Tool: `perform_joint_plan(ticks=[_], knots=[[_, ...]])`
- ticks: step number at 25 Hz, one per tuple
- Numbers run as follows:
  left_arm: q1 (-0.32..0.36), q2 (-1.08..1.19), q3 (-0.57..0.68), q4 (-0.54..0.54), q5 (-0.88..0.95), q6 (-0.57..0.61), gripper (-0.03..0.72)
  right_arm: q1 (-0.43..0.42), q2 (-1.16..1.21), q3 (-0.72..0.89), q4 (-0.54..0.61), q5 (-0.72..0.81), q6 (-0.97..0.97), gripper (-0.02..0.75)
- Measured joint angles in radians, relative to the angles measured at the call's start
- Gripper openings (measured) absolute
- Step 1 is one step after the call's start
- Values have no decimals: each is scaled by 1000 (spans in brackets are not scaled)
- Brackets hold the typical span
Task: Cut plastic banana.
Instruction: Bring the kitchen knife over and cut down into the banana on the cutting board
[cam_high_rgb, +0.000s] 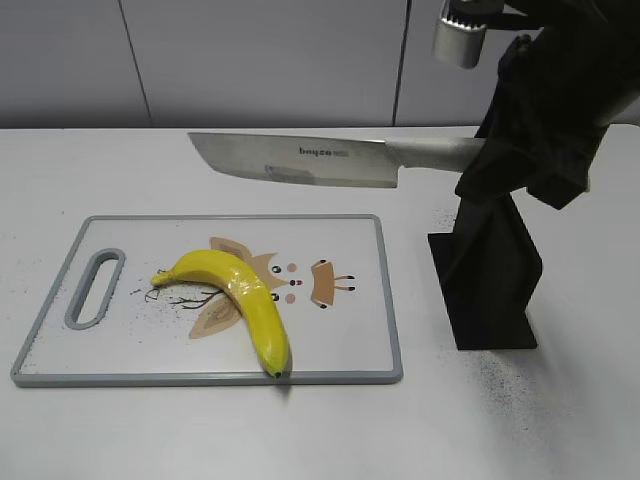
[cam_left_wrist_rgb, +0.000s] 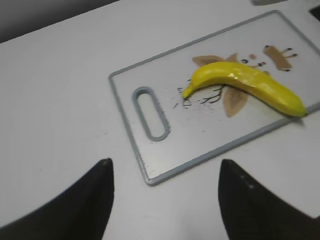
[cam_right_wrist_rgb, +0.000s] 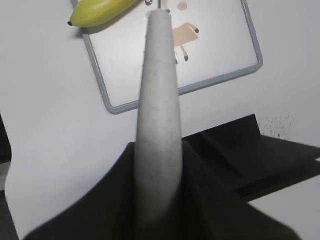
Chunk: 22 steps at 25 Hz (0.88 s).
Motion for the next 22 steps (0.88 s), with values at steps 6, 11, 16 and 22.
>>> perform_joint_plan(ticks=[6,11,16,22], knots=[[-123,250,-113,-75,-12,279,617,0,86,-64,32,76,-166,162],[-188,470,-229,-90,6,522,609,0,174,-138,78,96,-286,162],[-212,689,-352,-162,41,674,598,0,262,-203,121,112,-348,162],[-280,924,-496,-173,55,719,595,0,324,-253,191,117,-423,162]])
